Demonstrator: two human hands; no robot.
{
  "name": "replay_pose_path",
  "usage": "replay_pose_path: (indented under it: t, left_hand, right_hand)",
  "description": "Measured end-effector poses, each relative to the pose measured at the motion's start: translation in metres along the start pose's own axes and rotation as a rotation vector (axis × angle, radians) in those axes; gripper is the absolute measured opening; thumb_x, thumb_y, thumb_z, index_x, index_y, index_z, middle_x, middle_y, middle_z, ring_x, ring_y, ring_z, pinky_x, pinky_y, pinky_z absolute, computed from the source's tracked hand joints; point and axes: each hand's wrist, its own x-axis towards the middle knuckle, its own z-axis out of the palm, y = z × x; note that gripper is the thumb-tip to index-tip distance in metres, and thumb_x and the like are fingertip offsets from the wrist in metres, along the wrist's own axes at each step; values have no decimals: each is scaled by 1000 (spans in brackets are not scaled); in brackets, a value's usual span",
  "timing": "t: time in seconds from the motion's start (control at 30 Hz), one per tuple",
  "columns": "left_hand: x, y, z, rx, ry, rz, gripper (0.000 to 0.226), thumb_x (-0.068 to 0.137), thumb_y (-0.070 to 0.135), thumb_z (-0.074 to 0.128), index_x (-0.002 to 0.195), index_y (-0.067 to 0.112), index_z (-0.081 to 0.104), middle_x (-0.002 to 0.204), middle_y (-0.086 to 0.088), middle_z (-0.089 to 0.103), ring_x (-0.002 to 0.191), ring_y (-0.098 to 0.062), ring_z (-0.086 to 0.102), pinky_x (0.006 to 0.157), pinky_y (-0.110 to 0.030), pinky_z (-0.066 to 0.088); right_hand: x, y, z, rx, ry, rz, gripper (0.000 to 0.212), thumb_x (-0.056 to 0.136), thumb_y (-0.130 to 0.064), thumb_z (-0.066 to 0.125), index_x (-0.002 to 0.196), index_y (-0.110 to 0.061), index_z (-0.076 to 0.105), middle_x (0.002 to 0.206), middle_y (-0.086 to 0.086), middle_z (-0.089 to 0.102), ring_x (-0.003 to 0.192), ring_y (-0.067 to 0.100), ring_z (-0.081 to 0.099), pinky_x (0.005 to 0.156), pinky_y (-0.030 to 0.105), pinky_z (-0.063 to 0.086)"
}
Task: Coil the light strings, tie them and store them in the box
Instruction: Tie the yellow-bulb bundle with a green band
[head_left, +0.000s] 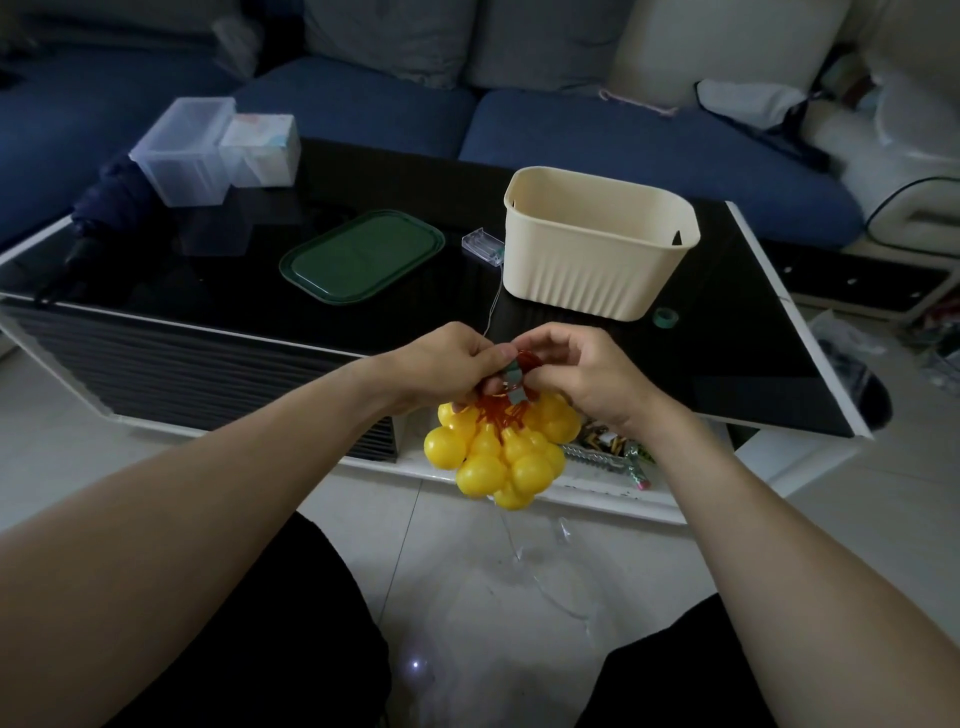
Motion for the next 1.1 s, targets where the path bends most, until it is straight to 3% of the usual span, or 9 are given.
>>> replay_pose_path:
  t: [0.1,0.23,0.37,0.53,0.73,0.9,1.1]
  left_hand:
    - [2,0,2,14,27,15,48,104,37,45,65,10,54,54,-3,44,42,-8,37,45,-18,36]
    - [3,-2,1,18,44,19,48,104,37,45,65,10,54,57,-5,45,46,-11,39,48,-21,37]
    - [2,-3,0,11,41,11,48,104,37,44,66,10,54,55,-2,45,43,-8,38,46,-19,37]
    - [1,0,0,-18,26,14,46,104,35,44,68,9,54,54,-2,44,42,-9,37,47,-21,38]
    - [1,-3,-1,-77,8,46,42,103,34,47,77,5,60,69,-13,51,51,-13,39,54,-28,38]
    - [0,-5,1,-106,-18,32,47,104,33,46,92,-10,62,74,-16,49,49,-12,37,50,-22,37]
    - [-4,-3,-1,-207,-131,11,46,106,29,38,68,9,54,53,4,48,48,-10,37,51,-20,39]
  right_hand:
    - [2,1,4,67,2,58,21,88,3,70,102,-13,70,90,6,74,78,6,71,72,17,52]
    - [4,5,3,31,-26,46,26,85,-3,76,106,-16,68,101,9,75,92,10,72,84,24,56]
    - [4,4,0,30,-78,45,37,82,8,75,106,-19,67,103,9,74,94,12,72,83,24,56]
    - [8,5,8,-44,17,17,46,76,20,67,97,-21,67,97,5,73,90,10,70,81,24,55]
    - [9,7,6,-69,91,-25,44,73,14,76,91,-26,68,92,1,75,86,11,71,83,28,56]
    - [8,9,8,-107,119,-66,41,77,12,77,91,-25,67,91,1,74,82,7,70,79,22,55]
    - [7,9,17,-225,185,-140,39,79,9,73,90,-28,65,87,-9,71,78,-3,68,72,14,51]
